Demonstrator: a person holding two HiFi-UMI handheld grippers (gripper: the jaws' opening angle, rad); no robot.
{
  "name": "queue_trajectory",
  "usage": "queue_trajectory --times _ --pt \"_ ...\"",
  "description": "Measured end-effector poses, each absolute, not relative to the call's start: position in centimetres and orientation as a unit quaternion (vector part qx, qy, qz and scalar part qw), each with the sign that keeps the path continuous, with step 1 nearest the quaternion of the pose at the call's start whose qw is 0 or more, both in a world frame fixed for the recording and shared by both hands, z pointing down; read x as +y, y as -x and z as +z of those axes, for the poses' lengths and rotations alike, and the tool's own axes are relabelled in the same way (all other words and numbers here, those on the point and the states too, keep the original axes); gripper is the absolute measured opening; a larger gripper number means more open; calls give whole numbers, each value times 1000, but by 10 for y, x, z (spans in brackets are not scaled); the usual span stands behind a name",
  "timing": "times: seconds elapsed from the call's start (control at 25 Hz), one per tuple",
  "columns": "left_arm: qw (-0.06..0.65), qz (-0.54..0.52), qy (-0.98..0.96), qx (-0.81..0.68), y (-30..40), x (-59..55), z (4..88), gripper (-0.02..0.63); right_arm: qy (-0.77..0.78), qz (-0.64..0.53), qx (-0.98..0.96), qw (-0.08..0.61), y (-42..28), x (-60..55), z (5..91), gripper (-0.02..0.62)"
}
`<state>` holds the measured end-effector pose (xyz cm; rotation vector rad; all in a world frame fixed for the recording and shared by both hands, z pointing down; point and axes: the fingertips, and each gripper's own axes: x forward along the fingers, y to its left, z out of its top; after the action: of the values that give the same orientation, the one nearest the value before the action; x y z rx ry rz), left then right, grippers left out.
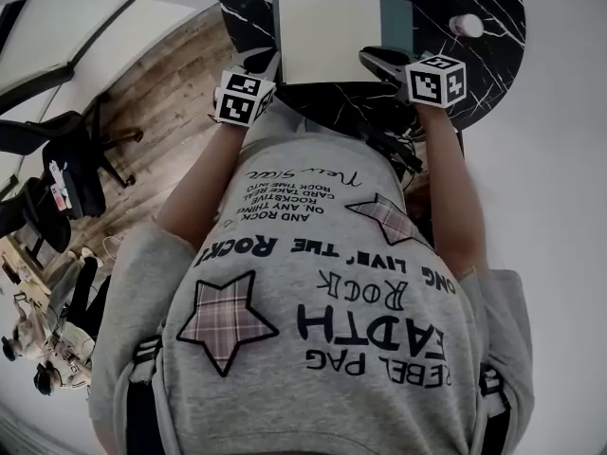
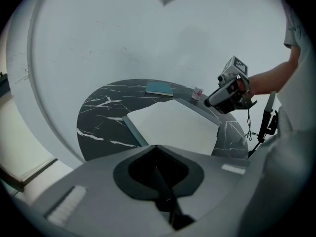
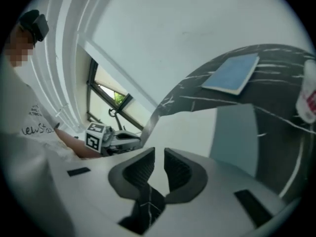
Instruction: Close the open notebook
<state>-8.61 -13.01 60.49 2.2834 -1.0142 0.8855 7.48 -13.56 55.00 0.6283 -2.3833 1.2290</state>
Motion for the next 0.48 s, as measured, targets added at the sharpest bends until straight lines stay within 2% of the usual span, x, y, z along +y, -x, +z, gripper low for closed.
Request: queue_trajectory --times 0.08,0.16,0.24,0.48 --pt "239 321 -841 -363 79 -131 602 9 -292 433 -830 195 -110 -145 557 29" --pt "234 320 -848 -353 69 -134 600 9 -347 434 -806 203 -145 -147 566 101" --pt "230 320 -854 -341 59 -136 598 9 -382 433 -785 224 -171 -141 576 140" --pt "217 324 -868 -306 26 -138 598 9 -411 429 -749 293 -196 -111 602 179"
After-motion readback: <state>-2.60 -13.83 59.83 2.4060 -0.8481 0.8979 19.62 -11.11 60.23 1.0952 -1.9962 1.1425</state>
